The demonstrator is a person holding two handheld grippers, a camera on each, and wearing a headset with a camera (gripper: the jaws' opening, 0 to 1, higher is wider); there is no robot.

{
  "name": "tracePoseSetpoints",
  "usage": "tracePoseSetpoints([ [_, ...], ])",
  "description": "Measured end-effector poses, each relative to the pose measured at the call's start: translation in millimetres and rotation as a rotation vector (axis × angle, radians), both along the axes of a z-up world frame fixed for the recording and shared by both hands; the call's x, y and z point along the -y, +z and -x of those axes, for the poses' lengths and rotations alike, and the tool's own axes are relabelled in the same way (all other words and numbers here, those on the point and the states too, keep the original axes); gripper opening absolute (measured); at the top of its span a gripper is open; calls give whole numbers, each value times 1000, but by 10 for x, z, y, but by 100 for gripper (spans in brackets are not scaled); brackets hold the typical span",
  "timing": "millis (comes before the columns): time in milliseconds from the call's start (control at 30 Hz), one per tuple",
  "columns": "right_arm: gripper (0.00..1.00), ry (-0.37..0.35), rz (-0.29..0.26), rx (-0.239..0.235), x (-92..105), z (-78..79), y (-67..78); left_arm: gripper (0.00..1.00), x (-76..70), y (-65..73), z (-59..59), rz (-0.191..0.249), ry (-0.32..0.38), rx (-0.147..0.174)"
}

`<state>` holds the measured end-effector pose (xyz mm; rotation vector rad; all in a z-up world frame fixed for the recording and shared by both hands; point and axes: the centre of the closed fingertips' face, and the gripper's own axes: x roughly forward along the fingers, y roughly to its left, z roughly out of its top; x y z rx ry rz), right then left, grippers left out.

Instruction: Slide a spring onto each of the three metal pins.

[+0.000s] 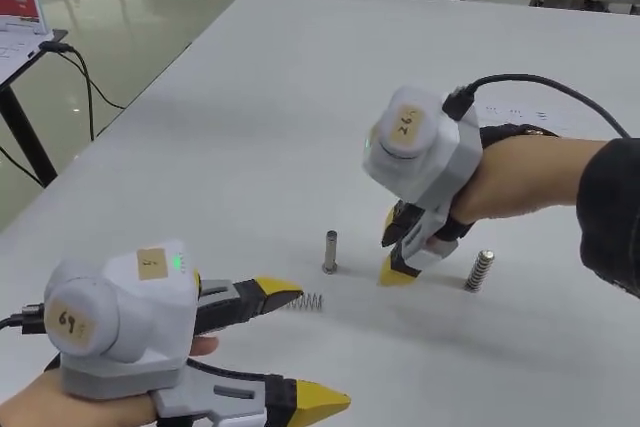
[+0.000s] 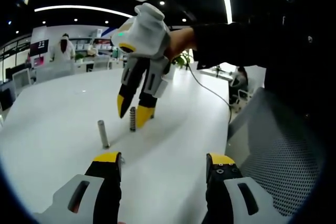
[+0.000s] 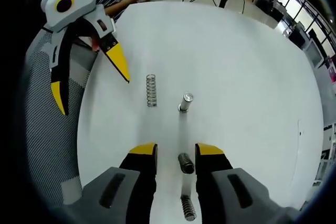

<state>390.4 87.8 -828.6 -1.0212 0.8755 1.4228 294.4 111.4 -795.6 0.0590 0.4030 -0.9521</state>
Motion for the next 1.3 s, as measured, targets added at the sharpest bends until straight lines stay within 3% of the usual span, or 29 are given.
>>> tracePoseSetpoints([
  [733,22,51,-31,-37,-264,297,-13,60,-49,-5,6,1,15,3],
  [967,21,76,-28,-45,-359,398,-78,60,-72,-11,6,1,20,3],
  [1300,18,77,-48,-42,-489,440,-134,60,-83,-7,9,1,23,3],
])
